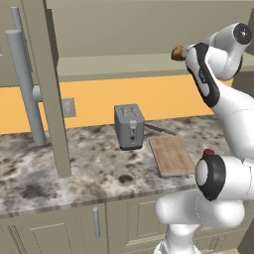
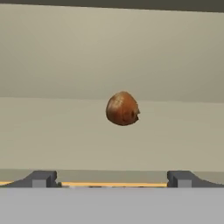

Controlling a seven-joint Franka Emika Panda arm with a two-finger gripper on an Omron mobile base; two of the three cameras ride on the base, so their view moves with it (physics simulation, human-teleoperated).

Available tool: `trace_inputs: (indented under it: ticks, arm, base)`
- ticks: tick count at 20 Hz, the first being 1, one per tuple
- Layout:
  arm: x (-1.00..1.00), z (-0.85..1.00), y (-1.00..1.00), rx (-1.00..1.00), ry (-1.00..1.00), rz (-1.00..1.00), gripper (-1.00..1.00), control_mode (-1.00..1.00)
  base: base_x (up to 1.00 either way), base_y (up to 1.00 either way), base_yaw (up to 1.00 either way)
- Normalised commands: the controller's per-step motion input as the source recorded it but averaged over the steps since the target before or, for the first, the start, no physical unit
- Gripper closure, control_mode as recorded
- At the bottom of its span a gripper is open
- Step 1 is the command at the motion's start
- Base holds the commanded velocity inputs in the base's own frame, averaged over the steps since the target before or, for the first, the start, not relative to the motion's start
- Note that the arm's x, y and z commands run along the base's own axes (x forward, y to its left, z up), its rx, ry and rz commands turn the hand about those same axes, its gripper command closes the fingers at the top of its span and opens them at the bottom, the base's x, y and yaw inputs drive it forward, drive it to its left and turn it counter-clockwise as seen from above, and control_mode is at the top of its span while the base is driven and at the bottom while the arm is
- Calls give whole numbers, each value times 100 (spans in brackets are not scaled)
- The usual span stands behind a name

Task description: Pick the bread, place it on the cutting board, pick the jam, place it on the counter, and close the cabinet.

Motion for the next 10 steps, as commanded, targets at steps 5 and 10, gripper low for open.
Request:
trace_inputs:
  ticks: [5,10]
  arm:
    - [38,0,-16,0,0,0,-100,-100]
    - [42,0,-12,0,0,0,-100,-100]
  base:
    - [0,0,0]
    - [0,0,0]
